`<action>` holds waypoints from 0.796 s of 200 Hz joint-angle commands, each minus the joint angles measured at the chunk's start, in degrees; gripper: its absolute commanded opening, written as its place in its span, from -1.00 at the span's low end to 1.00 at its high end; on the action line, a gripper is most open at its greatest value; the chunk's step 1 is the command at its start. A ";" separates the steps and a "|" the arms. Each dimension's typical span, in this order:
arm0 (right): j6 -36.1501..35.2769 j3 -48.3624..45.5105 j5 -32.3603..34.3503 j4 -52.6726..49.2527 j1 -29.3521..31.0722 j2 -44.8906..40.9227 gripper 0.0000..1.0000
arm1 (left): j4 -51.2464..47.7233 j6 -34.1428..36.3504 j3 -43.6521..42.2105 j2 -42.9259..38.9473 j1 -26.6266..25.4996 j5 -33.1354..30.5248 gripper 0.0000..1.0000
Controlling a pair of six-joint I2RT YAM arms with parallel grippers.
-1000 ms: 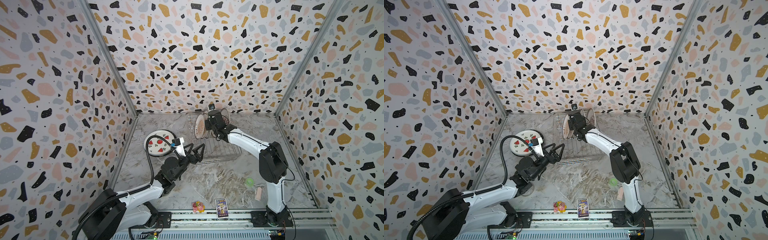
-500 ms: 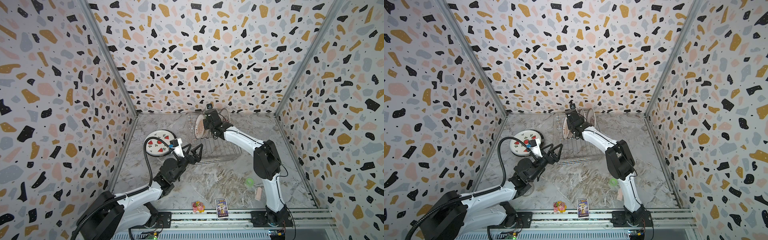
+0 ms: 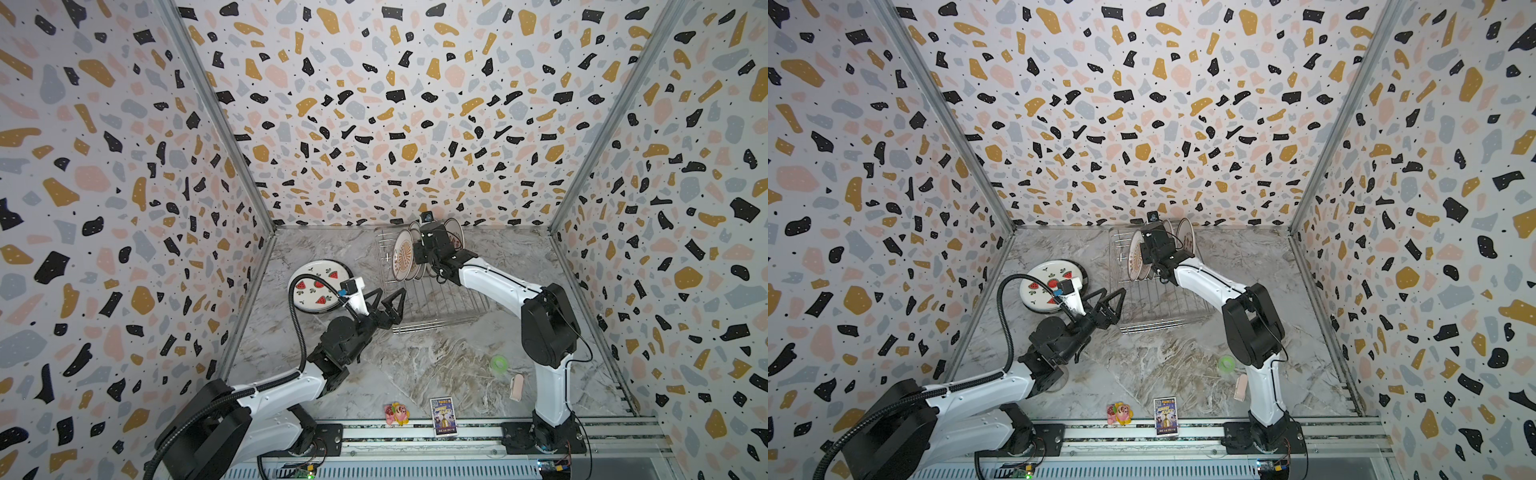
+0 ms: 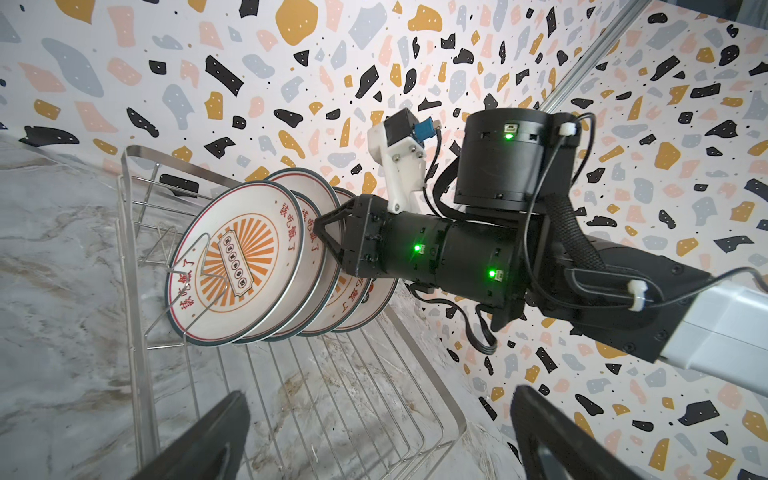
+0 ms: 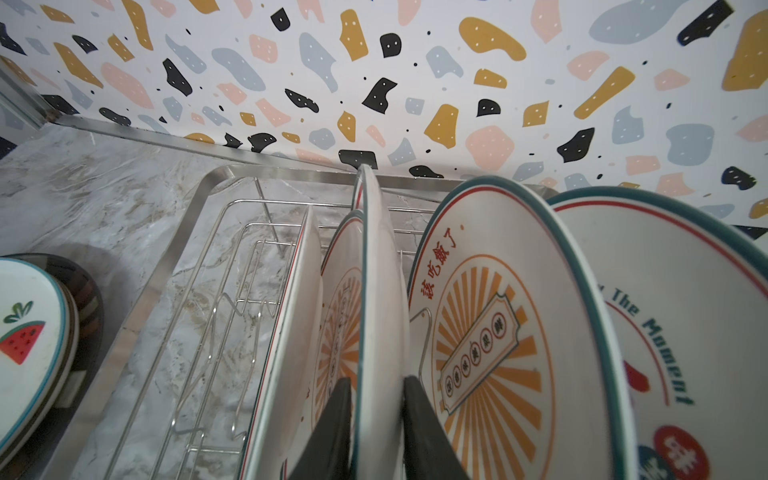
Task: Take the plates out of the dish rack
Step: 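Close the right gripper on the rim of the nearest red-text plate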
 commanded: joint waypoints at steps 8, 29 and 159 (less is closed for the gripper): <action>0.49 -1.12 -0.22 1.31 -0.73 -4.58 -0.42 | 3.72 0.20 -0.72 -0.11 -0.20 -0.44 1.00; 0.51 -1.12 0.75 1.04 -0.76 -4.62 -0.42 | 3.80 0.17 -1.08 -0.30 -0.20 -0.69 1.00; -0.89 9.87 9.06 -6.96 0.56 7.41 -0.53 | 3.87 0.22 -2.54 -2.43 -0.20 -1.21 1.00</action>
